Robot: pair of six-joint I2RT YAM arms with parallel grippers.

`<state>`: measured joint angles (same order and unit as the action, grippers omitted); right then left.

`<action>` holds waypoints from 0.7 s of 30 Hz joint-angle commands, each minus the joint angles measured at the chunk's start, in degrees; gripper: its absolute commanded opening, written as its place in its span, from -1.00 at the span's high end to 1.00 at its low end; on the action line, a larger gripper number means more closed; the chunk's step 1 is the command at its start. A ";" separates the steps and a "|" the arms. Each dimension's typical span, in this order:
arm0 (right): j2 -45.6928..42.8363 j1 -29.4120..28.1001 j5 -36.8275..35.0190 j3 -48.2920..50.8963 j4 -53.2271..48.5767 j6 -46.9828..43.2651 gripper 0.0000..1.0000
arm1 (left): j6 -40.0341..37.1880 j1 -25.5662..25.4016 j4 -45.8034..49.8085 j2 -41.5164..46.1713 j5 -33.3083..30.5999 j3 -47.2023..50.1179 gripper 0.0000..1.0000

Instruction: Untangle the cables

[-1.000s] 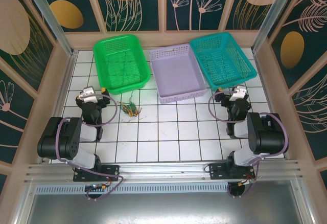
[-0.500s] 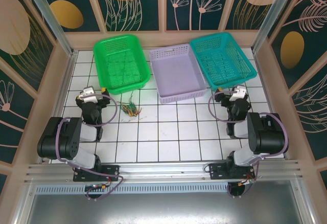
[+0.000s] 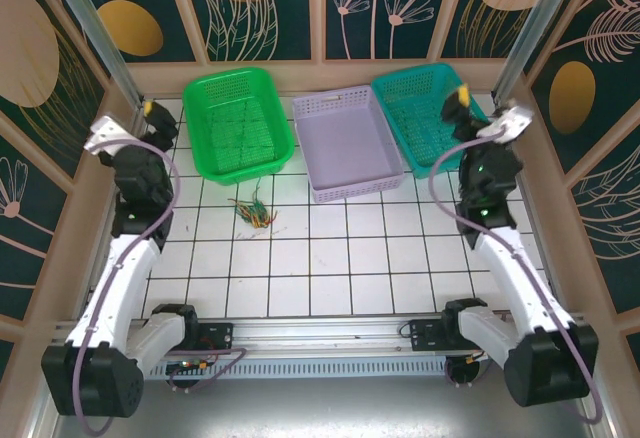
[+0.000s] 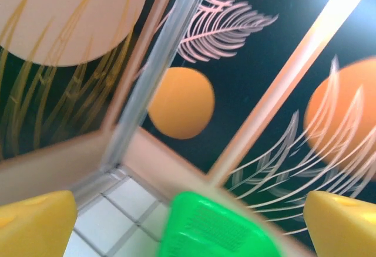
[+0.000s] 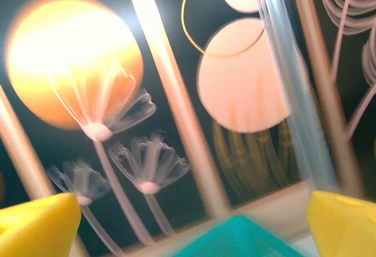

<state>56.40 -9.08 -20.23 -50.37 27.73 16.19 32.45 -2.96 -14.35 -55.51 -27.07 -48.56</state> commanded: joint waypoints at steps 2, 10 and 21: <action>3.33 5.83 6.33 -9.61 -42.35 36.72 -0.90 | 21.37 0.15 24.32 -2.34 10.91 -4.00 -0.98; 6.56 -20.61 11.08 -7.18 -48.76 21.36 -0.49 | 43.57 -13.68 41.41 -4.77 25.52 4.15 -0.48; 17.31 -31.83 27.94 -3.04 -42.46 19.96 -0.59 | 46.67 -17.53 21.27 -15.38 29.63 13.31 -0.45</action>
<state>73.25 -40.62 3.01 -53.30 -16.86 37.54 77.87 -20.38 15.31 -68.16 1.08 -35.27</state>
